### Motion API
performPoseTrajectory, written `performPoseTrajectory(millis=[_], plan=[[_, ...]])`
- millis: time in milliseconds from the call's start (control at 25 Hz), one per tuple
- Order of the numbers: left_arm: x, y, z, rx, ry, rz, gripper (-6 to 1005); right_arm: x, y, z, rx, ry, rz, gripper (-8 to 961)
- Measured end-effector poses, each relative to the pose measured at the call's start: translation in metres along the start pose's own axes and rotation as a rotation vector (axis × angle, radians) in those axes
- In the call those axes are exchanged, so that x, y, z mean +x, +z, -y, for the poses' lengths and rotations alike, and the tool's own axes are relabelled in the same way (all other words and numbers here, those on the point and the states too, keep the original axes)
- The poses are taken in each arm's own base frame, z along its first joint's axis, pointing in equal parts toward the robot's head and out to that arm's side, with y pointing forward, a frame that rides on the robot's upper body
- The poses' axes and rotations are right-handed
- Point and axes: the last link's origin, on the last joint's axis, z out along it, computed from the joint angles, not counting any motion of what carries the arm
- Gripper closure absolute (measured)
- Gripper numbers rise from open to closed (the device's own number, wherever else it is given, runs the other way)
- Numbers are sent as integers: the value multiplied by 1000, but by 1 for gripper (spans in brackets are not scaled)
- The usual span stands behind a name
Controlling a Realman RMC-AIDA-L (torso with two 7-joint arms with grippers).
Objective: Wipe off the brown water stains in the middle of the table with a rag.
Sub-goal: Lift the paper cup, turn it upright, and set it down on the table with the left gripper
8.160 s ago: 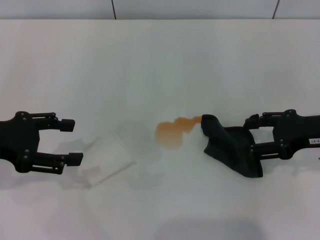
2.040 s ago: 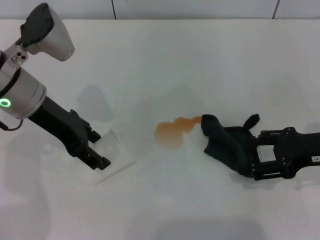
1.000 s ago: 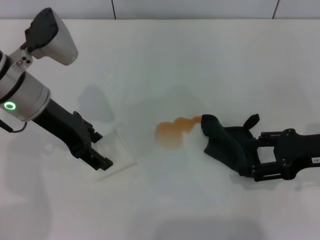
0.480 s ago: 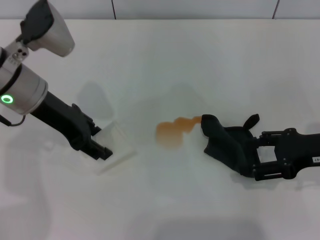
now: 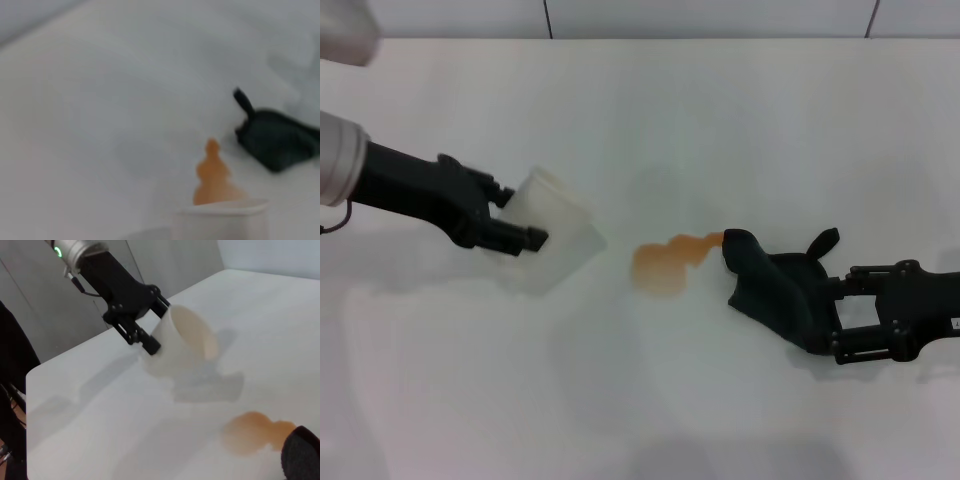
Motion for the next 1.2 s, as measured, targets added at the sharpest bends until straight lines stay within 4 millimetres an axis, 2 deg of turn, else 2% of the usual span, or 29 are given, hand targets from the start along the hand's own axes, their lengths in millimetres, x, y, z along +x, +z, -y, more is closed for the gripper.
performPoseTrajectory(millis=[240,720,1200], plan=[[-17,-10,-3,44,-3,-153,345,0,1,1,4,5,2,176],[-63,-11,-5,177,57,-391,346,0,1,4,21,-1,-2,176],[-104,28,-15,208,118,-453,346,3,0,7,45,-41,-26,176]])
